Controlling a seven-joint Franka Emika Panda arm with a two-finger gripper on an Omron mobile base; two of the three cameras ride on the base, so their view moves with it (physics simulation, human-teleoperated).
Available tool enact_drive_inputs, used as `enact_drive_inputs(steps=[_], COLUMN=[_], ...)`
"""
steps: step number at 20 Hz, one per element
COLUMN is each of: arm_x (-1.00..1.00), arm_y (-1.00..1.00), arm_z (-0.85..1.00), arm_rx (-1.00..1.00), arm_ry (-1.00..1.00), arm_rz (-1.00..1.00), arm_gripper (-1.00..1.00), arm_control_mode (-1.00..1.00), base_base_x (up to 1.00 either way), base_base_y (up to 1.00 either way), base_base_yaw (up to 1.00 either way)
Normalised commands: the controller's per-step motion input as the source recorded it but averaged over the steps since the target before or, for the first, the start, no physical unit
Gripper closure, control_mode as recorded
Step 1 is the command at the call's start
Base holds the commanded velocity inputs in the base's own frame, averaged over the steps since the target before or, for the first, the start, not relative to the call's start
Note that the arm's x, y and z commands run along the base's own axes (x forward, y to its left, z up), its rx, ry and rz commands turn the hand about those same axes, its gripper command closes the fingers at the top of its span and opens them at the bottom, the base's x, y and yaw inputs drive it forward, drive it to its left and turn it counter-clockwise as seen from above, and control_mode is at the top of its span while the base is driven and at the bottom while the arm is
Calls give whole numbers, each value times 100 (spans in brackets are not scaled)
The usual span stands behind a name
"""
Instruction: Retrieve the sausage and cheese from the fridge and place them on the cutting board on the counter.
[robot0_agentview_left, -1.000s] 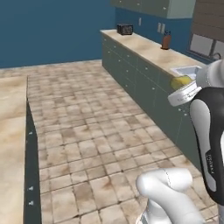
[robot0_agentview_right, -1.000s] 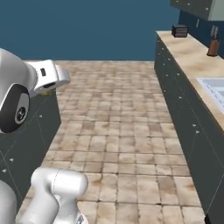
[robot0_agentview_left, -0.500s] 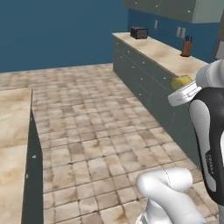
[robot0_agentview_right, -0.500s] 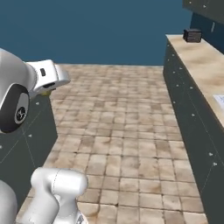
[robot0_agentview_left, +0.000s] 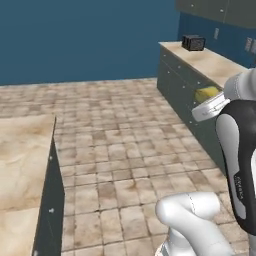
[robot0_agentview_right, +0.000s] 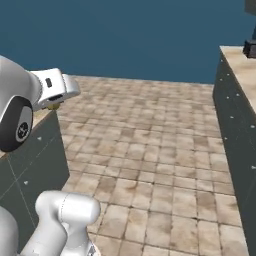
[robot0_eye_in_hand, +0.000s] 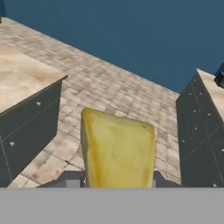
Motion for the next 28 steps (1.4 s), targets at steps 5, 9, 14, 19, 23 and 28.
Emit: enact_drive_inputs(steps=[5,9,14,19,23,28], arm_x=[0,0,0,0,0,0], arm_y=[0,0,0,0,0,0], arm_z=[0,0,0,0,0,0], arm_rx=[0,0,0,0,0,0], arm_ry=[0,0,0,0,0,0], arm_rz=[0,0,0,0,0,0], arm_gripper=[100,100,100,100,100,100], arm_control_mode=[100,100,100,100,100,100], base_base_x=[100,100,100,100,100,100], base_base_y=[0,-27,-37,-25,-12,-24], base_base_yaw=[40,27,27,39,70,75])
